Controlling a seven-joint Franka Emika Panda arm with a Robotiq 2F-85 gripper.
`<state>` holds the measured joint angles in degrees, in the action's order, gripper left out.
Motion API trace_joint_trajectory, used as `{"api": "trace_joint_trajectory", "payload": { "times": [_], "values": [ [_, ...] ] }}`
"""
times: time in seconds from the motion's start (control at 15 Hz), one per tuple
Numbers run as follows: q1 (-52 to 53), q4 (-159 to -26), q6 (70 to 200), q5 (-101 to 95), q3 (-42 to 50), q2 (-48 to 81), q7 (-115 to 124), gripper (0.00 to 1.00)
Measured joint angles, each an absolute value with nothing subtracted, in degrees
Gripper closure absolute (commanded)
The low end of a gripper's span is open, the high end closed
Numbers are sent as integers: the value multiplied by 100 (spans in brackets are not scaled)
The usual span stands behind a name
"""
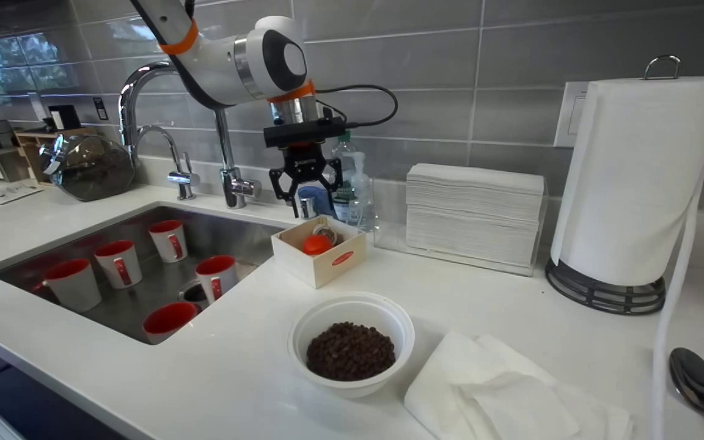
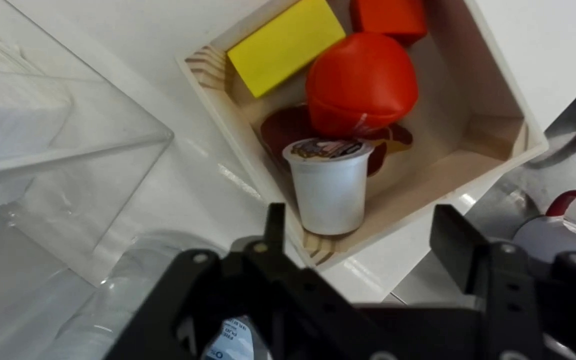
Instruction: Take the small white container out of the wooden box and place it on the counter top
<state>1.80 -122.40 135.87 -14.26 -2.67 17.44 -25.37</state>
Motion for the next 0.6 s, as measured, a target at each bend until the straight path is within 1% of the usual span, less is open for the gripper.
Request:
{"api": "trace_joint_trajectory", "payload": {
  "times": [0.13, 0.33, 0.4, 0.6],
  "values": [
    [146, -12210, 13595, -1425, -267, 1783, -2537, 76],
    [99, -12174, 13623, -1412, -267, 1871, -2537, 76],
    [86, -12162, 13638, -1403, -268, 1911, -2537, 73],
    [67, -12146, 13690, -1388, -280, 2040, -2537, 71]
  ]
}}
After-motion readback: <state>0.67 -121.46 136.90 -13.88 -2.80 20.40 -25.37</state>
